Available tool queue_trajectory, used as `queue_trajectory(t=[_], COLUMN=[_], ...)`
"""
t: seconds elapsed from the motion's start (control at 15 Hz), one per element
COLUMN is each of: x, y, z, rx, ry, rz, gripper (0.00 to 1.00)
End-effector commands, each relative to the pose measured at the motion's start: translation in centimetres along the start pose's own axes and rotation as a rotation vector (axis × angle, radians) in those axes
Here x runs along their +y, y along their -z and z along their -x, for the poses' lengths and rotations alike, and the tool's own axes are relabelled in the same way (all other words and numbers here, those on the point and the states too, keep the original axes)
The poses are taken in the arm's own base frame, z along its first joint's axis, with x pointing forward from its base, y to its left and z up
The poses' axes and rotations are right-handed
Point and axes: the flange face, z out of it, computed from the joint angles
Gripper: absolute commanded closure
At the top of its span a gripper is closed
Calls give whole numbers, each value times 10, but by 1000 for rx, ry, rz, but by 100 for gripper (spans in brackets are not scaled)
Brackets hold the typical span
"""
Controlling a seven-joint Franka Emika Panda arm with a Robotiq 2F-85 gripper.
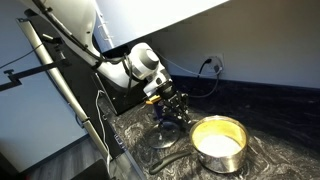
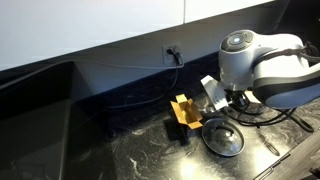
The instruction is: Use the silver fork to stir the contents in the pot
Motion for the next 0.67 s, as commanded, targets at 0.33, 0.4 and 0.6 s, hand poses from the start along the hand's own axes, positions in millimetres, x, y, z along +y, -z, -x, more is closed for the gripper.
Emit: queue_trajectory(t=[0.33,0.4,0.6], x=[-6,-6,-2], y=[-28,-26,-8], z=[29,29,20], rx=[4,6,-6], ry=[28,31,30], rz=[22,14,-12], gripper=[45,37,15])
